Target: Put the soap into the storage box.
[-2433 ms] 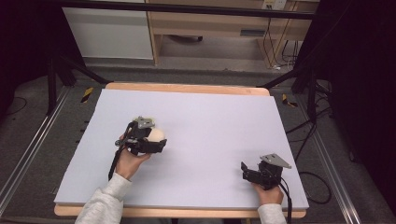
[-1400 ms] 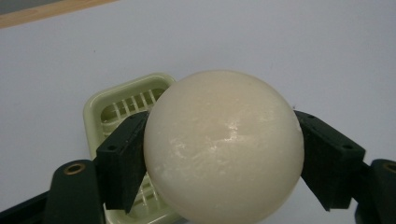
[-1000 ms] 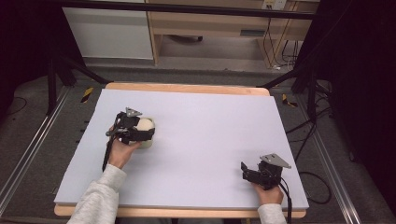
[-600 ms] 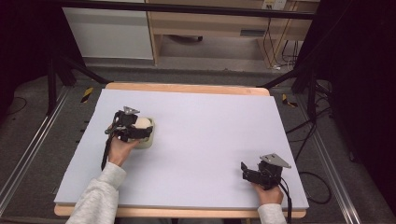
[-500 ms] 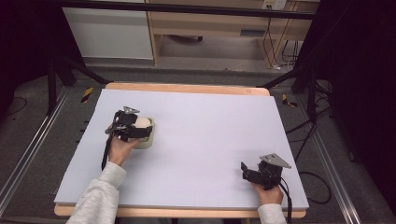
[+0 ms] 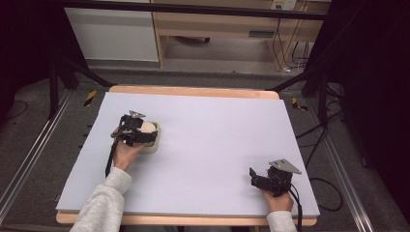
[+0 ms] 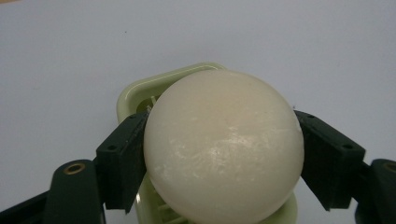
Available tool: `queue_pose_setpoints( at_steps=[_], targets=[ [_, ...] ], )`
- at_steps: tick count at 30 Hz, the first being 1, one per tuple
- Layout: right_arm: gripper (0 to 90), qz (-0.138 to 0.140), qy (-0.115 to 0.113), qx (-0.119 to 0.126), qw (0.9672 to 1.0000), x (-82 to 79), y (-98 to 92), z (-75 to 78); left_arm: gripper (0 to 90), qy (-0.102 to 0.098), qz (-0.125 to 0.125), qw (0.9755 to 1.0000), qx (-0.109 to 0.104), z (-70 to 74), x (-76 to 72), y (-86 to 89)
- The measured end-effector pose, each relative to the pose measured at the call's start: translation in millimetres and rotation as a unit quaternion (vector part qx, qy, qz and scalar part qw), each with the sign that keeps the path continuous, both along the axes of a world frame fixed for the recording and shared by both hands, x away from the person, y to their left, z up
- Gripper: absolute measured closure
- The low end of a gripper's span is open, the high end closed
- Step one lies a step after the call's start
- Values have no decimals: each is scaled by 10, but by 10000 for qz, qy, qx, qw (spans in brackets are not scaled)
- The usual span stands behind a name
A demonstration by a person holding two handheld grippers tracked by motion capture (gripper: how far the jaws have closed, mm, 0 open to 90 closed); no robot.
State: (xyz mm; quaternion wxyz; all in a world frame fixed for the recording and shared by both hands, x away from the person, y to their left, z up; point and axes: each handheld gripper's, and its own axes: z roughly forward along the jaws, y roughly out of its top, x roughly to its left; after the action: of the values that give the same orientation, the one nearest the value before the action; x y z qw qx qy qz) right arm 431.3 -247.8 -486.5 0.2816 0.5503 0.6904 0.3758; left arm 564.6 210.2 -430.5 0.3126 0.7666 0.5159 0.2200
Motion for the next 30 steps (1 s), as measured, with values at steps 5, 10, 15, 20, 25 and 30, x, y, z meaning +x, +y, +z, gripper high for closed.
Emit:
queue_pose_setpoints(
  at_steps=[5, 10, 15, 20, 25, 30],
  targets=[
    [66, -2, -3, -2, 10000, -1, 1, 0, 239, 34, 4, 10000, 69, -36, 9, -6],
    [65, 0, 4, 4, 10000, -2, 2, 1, 239, 117, 58, 9999, 73, -105, 23, 15],
    [65, -2, 15, 3, 10000, 2, 1, -1, 239, 128, 41, 9999, 85, -132, 16, 28],
    [65, 3, -2, -4, 10000, -2, 3, 1, 239, 122, 52, 9999, 68, -153, 4, 36],
    [65, 10, -5, -19, 10000, 0, 3, 0, 237, 130, 33, 9999, 48, -165, -12, 55],
    [64, 12, -5, -20, 10000, -1, 3, 0, 227, -9, 26, 9999, -106, -121, -63, 90]
  ],
)
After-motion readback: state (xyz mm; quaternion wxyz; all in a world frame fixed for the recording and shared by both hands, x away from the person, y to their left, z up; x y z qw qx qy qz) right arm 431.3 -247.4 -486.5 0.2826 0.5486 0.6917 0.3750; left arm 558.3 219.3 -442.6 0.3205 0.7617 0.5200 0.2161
